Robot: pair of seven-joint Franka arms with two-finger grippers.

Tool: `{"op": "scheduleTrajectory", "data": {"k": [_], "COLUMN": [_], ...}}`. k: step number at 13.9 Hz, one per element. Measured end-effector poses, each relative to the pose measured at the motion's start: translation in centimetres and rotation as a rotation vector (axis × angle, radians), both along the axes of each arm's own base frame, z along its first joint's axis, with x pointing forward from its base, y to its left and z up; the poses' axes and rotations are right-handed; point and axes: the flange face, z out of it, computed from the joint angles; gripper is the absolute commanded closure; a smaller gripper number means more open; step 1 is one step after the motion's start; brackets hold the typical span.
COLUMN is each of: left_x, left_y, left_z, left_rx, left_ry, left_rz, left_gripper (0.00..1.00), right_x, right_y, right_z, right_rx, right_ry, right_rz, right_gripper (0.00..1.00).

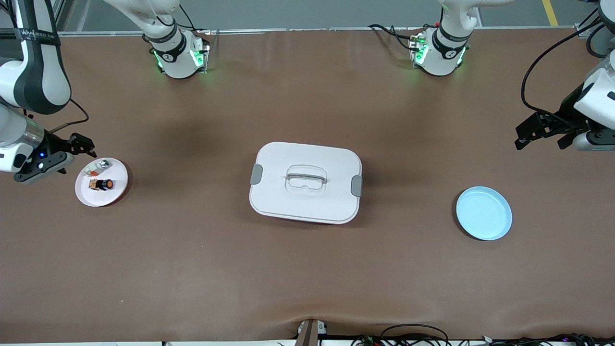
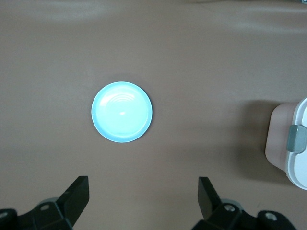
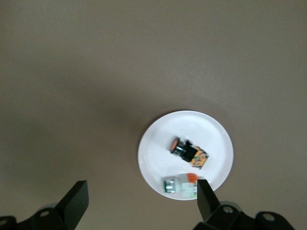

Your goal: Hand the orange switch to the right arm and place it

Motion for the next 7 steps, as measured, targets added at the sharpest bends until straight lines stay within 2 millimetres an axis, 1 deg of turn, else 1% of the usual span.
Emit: {"op": "scheduleTrajectory", "data": {"k": [4,7], "left_x": [0.0,0.0], "left_y": [0.0,0.0], "left_z": [0.0,0.1], "left_rx": [0.0,0.0], "left_ry": [-0.001,-0.002], "left_rz": [0.0,0.0], "left_gripper": [0.0,0.0], "right_x": [0.9,0.9], "right_y": [1.4,3.2], "right_z": [4.1,6.0], "right_rx": [0.076,0.141], "right_ry": [0.042,0.059], "right_rz": [-0.219,-0.361], "right_gripper": [0.0,0.0]}}
